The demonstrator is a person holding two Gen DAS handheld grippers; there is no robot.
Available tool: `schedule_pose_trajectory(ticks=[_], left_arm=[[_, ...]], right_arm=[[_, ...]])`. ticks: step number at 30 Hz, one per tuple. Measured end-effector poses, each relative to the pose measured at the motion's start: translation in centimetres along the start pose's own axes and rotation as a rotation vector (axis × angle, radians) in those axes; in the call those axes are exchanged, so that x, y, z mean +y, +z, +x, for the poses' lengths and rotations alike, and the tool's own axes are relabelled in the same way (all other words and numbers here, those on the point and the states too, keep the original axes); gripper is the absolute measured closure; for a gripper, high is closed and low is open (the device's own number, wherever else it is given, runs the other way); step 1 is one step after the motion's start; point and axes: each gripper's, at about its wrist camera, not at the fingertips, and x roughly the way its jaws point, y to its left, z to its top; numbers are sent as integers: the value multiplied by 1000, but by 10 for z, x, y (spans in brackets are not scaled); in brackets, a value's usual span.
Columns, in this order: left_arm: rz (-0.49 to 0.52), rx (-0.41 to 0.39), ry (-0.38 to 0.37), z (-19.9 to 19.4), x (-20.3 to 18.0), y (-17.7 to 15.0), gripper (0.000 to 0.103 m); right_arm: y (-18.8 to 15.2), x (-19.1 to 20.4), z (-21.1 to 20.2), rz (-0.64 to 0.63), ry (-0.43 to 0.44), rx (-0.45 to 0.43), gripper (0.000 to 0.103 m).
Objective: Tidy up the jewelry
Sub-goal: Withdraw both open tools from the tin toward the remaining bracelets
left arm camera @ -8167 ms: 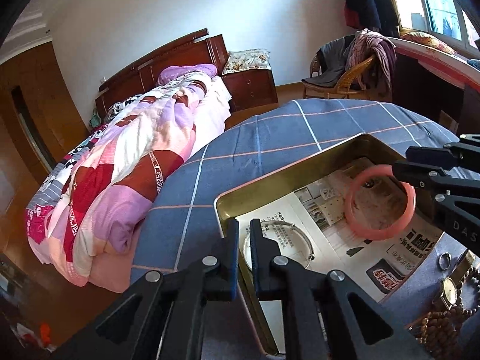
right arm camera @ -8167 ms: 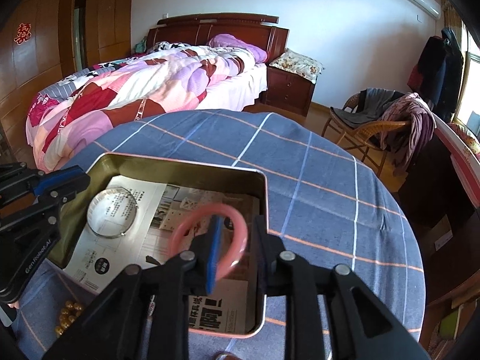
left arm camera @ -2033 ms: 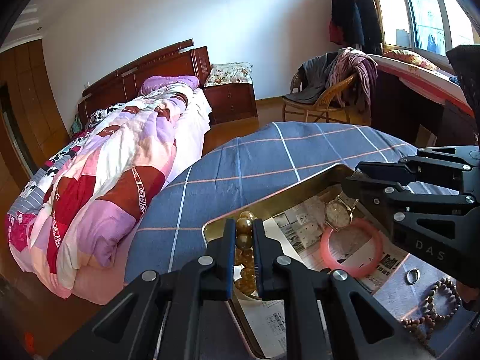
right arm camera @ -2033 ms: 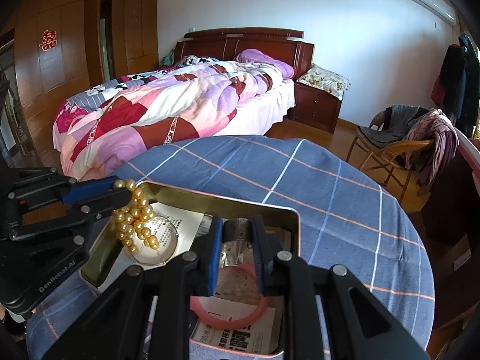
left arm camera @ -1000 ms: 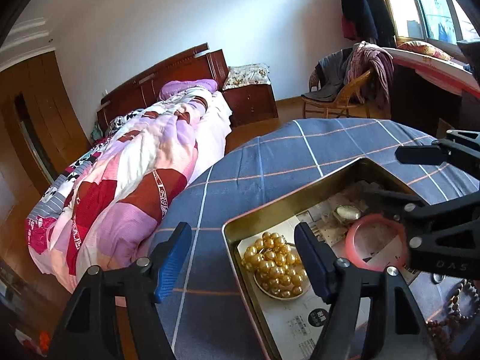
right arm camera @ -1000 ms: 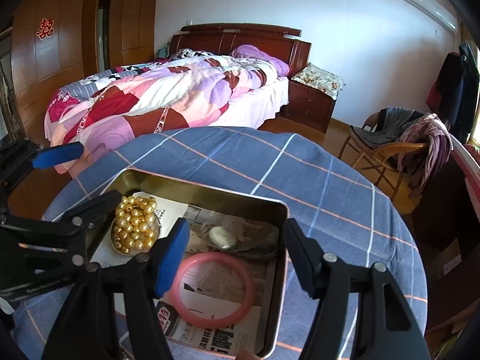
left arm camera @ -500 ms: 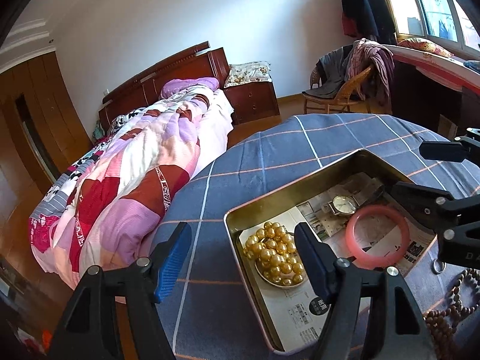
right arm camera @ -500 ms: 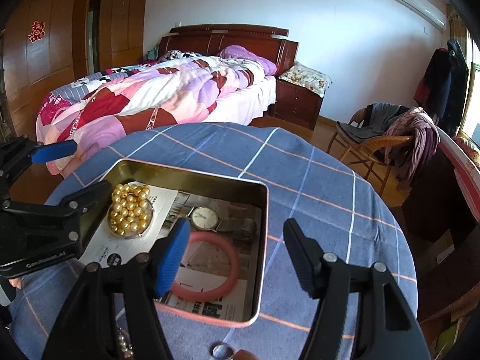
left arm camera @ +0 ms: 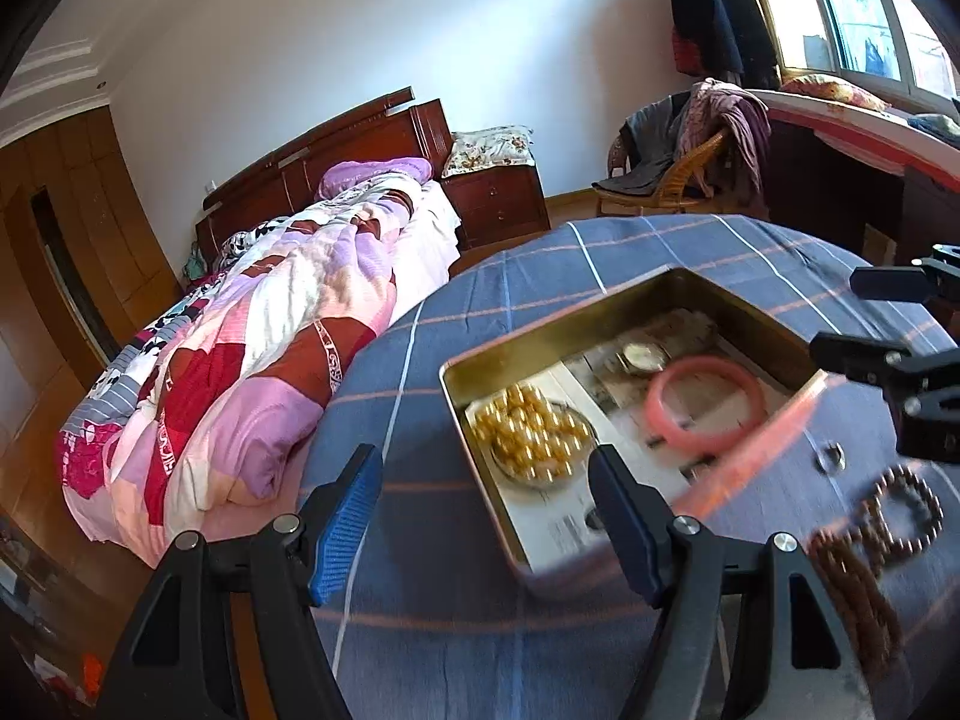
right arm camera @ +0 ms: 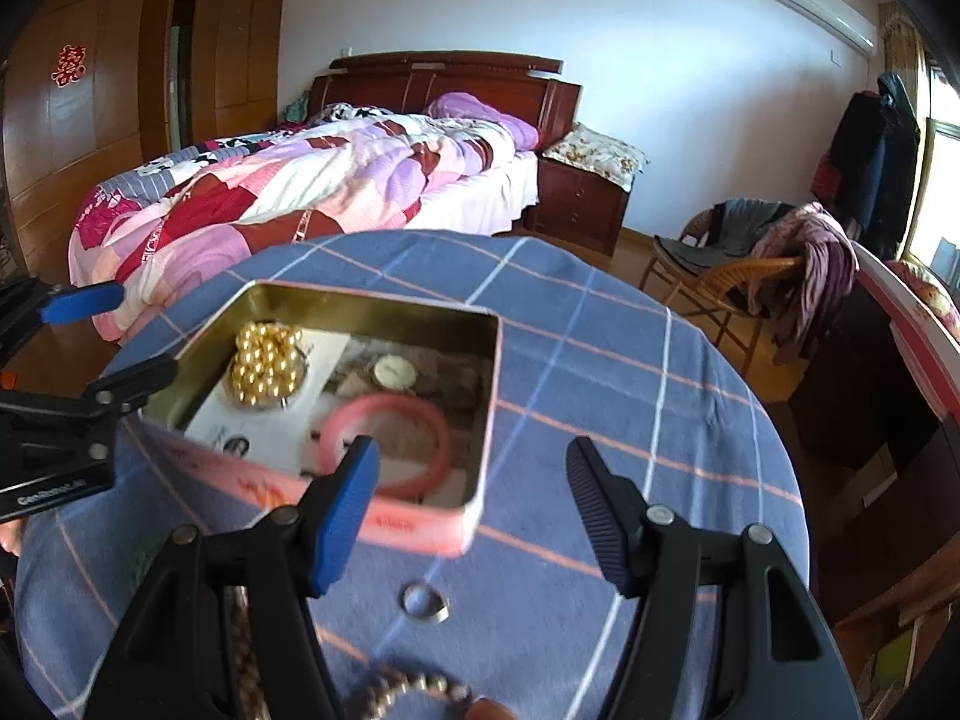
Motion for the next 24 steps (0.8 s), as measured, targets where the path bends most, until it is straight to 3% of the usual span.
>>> schedule_pose_trajectory(ticks=[11, 22, 24], left_arm=[[29, 88, -76, -20, -33, -46, 32], [18, 121, -122, -15, -52, -60, 32], [24, 125, -131, -14, -55, -62, 37]], right_arm=[[-51, -11, -22, 37, -21, 59, 36], [-78, -12, -18, 40, -23, 117, 36], [-81, -11, -14, 31, -26, 137, 40]])
